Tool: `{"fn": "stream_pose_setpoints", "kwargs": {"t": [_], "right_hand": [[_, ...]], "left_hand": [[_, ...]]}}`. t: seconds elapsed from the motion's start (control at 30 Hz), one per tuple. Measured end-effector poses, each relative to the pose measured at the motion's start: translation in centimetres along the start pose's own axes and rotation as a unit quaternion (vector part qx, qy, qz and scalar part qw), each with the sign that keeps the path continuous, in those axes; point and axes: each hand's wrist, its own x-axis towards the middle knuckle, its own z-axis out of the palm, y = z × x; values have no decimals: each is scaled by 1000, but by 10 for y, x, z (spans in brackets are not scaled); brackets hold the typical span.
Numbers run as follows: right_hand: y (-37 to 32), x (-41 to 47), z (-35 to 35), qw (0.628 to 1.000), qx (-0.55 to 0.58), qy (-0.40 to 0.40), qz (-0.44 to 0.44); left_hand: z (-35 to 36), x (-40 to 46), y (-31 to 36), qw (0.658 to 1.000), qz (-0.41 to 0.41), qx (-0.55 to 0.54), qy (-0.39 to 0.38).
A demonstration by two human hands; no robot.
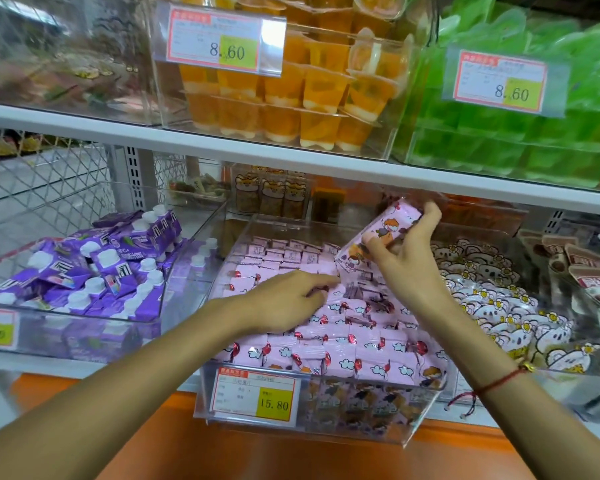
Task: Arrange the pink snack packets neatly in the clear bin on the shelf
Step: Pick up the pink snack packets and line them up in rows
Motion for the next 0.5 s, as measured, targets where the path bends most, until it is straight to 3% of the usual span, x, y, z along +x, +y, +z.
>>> {"fn": "stream_pose_setpoints", "kwargs": {"t": [0.1, 0.17, 0.33, 0.43, 0.5], "right_hand": [[6, 1, 7, 997, -71, -6, -15], [10, -2, 10, 992, -112, -46, -26], [13, 1, -2, 967, -230, -90, -57], [9, 6, -13, 927, -351, -83, -109], [10, 5, -10, 899, -398, -126, -131]], "left_hand": [[-4, -2, 1, 987, 14, 162, 8], [-7, -4, 5, 977, 18, 210, 9], [-8, -4, 7, 979, 3, 204, 3], [-9, -3, 8, 981, 2, 192, 3], [-9, -2, 8, 983, 0, 185, 1]]}}
